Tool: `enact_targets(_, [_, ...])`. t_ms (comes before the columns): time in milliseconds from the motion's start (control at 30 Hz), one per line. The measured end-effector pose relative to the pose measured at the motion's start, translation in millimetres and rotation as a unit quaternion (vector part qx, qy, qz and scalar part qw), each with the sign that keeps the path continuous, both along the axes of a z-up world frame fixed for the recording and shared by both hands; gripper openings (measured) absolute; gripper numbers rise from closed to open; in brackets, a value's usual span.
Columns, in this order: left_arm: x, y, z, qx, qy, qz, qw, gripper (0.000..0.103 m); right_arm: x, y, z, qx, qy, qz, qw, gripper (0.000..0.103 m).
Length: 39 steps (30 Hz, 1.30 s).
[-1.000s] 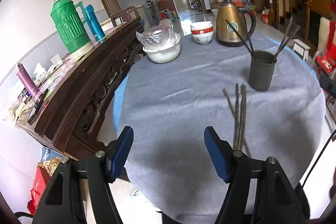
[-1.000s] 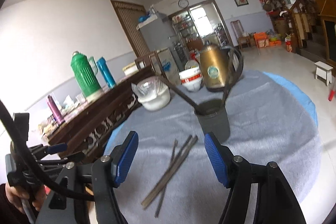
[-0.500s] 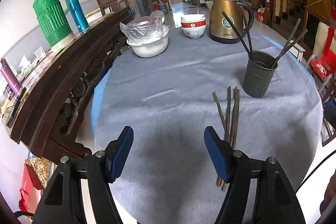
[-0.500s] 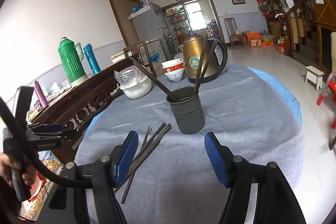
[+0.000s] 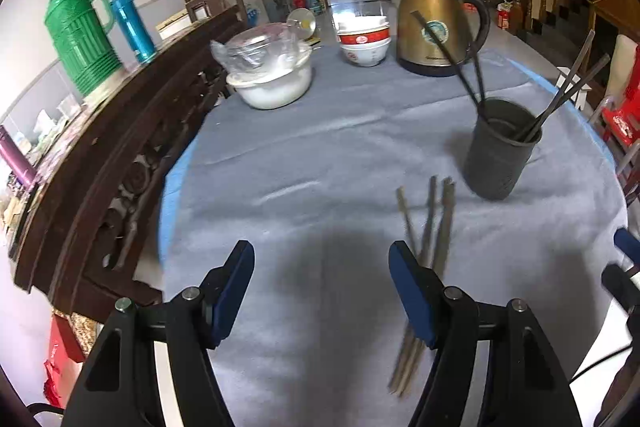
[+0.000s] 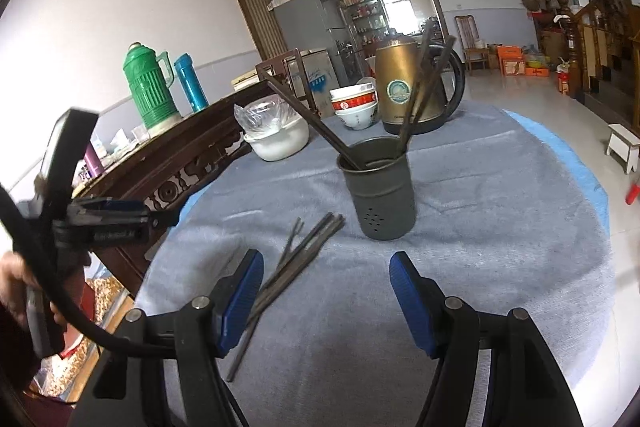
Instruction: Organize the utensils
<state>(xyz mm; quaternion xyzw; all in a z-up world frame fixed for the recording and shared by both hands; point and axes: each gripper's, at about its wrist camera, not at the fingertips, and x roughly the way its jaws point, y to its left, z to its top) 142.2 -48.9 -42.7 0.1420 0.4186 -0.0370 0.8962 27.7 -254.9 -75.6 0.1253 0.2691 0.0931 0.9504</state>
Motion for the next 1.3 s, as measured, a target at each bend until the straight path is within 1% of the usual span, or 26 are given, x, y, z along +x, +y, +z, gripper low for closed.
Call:
enact_targets(100, [11, -17, 1, -0.001, 0.0, -0.005, 1.0, 0.07, -4, -13, -1, -0.016, 0.004, -0.007, 1.0, 0.069])
enact_targets(233, [19, -32, 6, 0.004, -0.006, -0.013, 0.9999, 0.07, -11, -32, 4, -0.017, 0.008, -0.02, 1.0, 0.069])
enact_targets(367, [25, -34, 12, 0.003, -0.017, -0.007, 0.9998, 0.07, -16, -40, 23, -0.021, -0.006, -0.026, 0.999, 0.069])
enact_targets(433, [24, -29, 13, -0.002, -0.021, 0.001, 0.9998, 0.07, -19, -39, 32, -0.023, -0.018, -0.02, 0.999, 0.069])
enact_targets(500, [21, -23, 12, -0.005, -0.023, 0.009, 0.9997, 0.07, -21, -37, 39, -0.013, -0.027, -0.008, 1.0, 0.069])
enact_targets(667, [11, -1, 10, -0.006, -0.021, 0.02, 0.9996, 0.07, -20, -24, 38, 0.006, -0.028, 0.005, 1.0, 0.069])
enact_targets(800, [7, 16, 14, -0.005, -0.032, 0.02, 0.9993, 0.07, -16, -5, 38, 0.017, -0.026, 0.014, 0.999, 0.069])
enact_targets(933, [4, 29, 18, -0.011, -0.046, 0.003, 0.9989, 0.07, -12, 11, 40, 0.02, -0.025, 0.012, 0.999, 0.069])
enact_targets(1000, [4, 32, 19, -0.019, -0.048, -0.008, 0.9986, 0.07, -6, 18, 41, 0.022, -0.016, 0.005, 1.0, 0.069])
enact_targets(1067, [7, 36, 20, -0.035, -0.044, -0.029, 0.998, 0.07, 1, 23, 40, 0.031, -0.004, -0.003, 1.0, 0.069])
enact_targets(1167, [12, 40, 20, -0.06, -0.032, -0.057, 0.996, 0.07, 14, 28, 35, 0.032, 0.03, -0.033, 0.998, 0.069])
enact_targets(1200, [13, 41, 20, -0.064, -0.031, -0.061, 0.9956, 0.07, 18, 28, 32, 0.035, 0.04, -0.042, 0.998, 0.067])
enact_targets(1233, [12, 44, 20, -0.071, -0.031, -0.067, 0.9947, 0.07, 23, 28, 29, 0.042, 0.056, -0.05, 0.996, 0.06])
enact_targets(1267, [10, 46, 19, -0.078, -0.03, -0.074, 0.9938, 0.07, 28, 28, 25, 0.047, 0.076, -0.059, 0.994, 0.057])
enact_targets(1300, [8, 48, 18, -0.083, -0.028, -0.079, 0.993, 0.07, 33, 27, 22, 0.048, 0.092, -0.071, 0.992, 0.051])
